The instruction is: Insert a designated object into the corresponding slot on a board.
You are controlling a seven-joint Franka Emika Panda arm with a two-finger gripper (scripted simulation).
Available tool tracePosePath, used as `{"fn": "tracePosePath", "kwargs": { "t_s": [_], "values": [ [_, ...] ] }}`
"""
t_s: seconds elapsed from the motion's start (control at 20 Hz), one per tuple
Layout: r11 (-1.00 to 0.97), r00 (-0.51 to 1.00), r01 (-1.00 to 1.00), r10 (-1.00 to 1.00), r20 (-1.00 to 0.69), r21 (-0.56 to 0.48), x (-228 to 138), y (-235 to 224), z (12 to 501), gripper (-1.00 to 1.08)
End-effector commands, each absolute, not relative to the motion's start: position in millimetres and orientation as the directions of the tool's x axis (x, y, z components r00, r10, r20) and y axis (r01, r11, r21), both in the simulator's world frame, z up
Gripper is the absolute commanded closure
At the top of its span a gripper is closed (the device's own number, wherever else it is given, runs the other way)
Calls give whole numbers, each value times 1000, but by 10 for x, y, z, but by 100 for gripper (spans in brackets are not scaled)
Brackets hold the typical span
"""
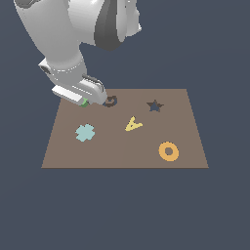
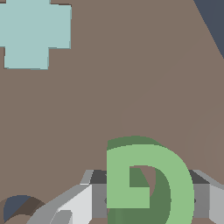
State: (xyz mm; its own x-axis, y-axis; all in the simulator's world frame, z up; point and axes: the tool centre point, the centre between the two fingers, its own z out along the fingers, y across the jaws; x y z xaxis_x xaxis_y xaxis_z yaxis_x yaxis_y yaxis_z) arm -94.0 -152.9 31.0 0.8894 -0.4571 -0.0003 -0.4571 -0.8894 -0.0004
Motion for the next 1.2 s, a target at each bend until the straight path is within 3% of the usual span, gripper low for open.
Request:
{"fn": "tracePosePath", "kwargs": {
  "t_s": [0.0, 0.65, 1.15],
  "values": [
    [-914, 914, -406, -406, 0, 0, -911, -1520, 314, 108],
    [-998, 998, 63, 63, 1, 0, -707, -1375, 336, 108],
    [-856, 856, 518, 518, 1, 1, -594, -1148, 358, 108]
  ]
}}
